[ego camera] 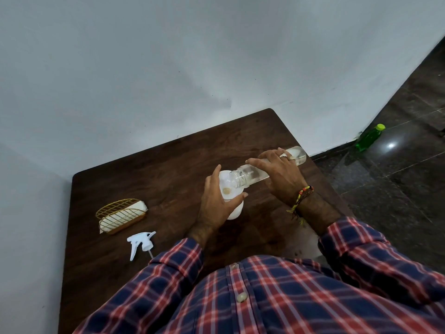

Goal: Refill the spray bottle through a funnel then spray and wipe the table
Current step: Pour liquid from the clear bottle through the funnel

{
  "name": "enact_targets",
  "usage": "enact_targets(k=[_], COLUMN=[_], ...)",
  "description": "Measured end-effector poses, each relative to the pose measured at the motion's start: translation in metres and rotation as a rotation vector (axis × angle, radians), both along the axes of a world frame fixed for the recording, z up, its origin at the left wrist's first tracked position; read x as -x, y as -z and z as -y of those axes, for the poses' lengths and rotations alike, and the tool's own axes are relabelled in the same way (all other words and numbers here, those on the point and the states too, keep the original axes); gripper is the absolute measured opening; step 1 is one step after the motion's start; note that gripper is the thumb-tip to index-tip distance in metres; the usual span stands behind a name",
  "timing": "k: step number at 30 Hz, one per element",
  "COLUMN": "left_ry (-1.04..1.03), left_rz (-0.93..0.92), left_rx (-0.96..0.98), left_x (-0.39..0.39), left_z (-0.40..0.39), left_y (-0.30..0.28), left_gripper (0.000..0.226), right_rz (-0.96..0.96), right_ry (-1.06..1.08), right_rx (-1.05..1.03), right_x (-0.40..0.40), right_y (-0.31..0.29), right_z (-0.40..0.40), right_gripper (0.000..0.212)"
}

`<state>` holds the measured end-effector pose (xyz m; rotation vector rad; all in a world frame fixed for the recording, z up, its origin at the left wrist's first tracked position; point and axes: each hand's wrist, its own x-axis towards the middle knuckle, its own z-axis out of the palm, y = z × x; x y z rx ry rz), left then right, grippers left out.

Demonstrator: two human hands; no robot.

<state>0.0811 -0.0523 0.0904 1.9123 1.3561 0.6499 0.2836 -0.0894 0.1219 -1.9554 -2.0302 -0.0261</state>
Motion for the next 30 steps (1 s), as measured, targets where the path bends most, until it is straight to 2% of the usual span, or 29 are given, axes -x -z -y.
enact_targets(k=[8, 30], left_ry=[-0.003, -0.004], left_rz=[-0.005, -0.012], left_rx=[-0.006, -0.015], left_x=[-0.0002, -0.0009], left_z=[-0.0008, -0.0011], left_y=[-0.0002, 0.0006], left_gripper=[0.092, 0.091], right_rz=[0.003, 0.008], right_ry=[0.000, -0.027], right_rx=[0.015, -0.017], right_x=[-0.0007, -0.0005], right_y=[0.0008, -0.0048], right_z=[-0.0012, -0.0007], right_gripper=[0.066, 0.067])
